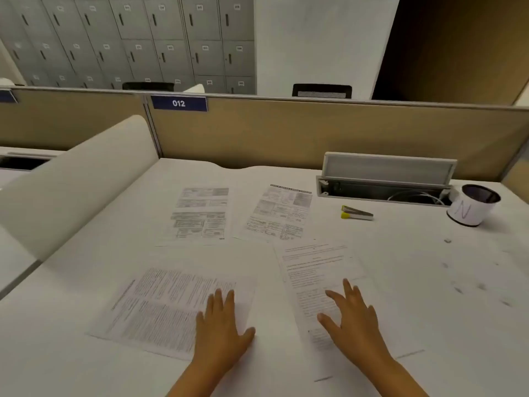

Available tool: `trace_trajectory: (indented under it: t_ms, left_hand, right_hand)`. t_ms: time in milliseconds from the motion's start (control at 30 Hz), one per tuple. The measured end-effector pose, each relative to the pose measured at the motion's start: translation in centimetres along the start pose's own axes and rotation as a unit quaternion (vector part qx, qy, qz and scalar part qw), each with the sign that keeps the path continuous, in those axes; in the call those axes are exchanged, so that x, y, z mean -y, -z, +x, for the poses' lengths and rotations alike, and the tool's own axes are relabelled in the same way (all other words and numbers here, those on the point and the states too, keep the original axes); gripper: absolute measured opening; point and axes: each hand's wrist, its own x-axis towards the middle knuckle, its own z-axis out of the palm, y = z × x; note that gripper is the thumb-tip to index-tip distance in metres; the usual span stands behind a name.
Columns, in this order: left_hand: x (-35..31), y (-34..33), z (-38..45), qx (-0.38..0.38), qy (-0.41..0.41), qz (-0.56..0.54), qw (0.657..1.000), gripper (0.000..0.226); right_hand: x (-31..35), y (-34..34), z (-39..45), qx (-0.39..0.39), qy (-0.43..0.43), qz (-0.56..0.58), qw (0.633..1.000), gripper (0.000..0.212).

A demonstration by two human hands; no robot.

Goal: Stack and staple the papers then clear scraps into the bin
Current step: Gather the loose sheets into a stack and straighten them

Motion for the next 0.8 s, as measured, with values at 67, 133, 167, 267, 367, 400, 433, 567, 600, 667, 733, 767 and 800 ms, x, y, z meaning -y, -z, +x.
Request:
trace_trajectory:
  t_ms: [67, 133, 167, 267, 367, 400, 433, 567, 600, 667, 733, 767, 800]
  left_hand:
    - [0.0, -0.3, 0.1, -0.019, 0.033, 0.008, 0.999, 0.091]
    - [0.0, -0.4, 0.2, -0.045, 0.053, 0.016, 0.997, 0.085]
    - [-0.1, -0.4, 0.3, -0.051, 0.057, 0.017, 0.997, 0.078]
    - [-0.3, -0.2, 0.7, -0.073, 0.047, 0.01, 0.996, 0.048]
    - [-0.5, 0.2, 0.9, -0.067, 0.05, 0.0, 0.997, 0.026]
    - [-0.6, 0.2, 0.9, -0.069, 0.048, 0.001, 0.996, 0.019]
    - [-0.7, 0.2, 1.0, -0.075, 0.048, 0.009, 0.996, 0.015]
    - [-1.1, -0.1, 0.9, -0.103, 0.038, 0.069, 0.992, 0.009]
    - [-1.3, -0.3, 1.0, -0.114, 0.036, 0.081, 0.989, 0.014]
    - [-1.3, -0.7, 1.1, -0.14, 0.031, 0.091, 0.985, 0.018]
    - [-1.3, -1.1, 1.2, -0.174, 0.007, 0.095, 0.98, 0.017]
    - [-1.2, -1.2, 1.2, -0.165, -0.012, 0.097, 0.981, 0.029]
    - [-1.2, -1.0, 1.3, -0.158, -0.024, 0.103, 0.982, 0.039]
  right_hand:
    - [-0.8, 0.1, 0.3, 0.003, -0.018, -0.018, 1.0, 0.059]
    - [-1.5, 0.3, 0.5, 0.006, -0.03, -0.02, 0.999, 0.06]
    - [-1.9, 0.3, 0.7, 0.003, -0.032, -0.02, 0.999, 0.06]
    - [-2.8, 0.8, 1.0, -0.01, -0.066, -0.032, 0.997, 0.063]
    - [-4.0, 1.5, 1.6, 0.004, -0.122, -0.039, 0.992, 0.075]
    - [-4.2, 1.8, 1.8, 0.015, -0.138, -0.037, 0.99, 0.082]
    - [-4.5, 2.0, 2.0, 0.024, -0.15, -0.034, 0.988, 0.089]
    - [-4.9, 2.9, 2.7, 0.029, -0.172, -0.037, 0.984, 0.107]
    - [-5.1, 3.0, 3.0, 0.028, -0.173, -0.033, 0.984, 0.109]
    - [-5.3, 3.2, 3.5, 0.027, -0.172, -0.013, 0.985, 0.113]
    - [-5.4, 3.2, 3.8, 0.027, -0.169, 0.0, 0.985, 0.117]
    - [-5.5, 3.3, 3.9, 0.025, -0.167, 0.003, 0.986, 0.119]
    - [-5.5, 3.3, 4.0, 0.024, -0.166, 0.003, 0.986, 0.121]
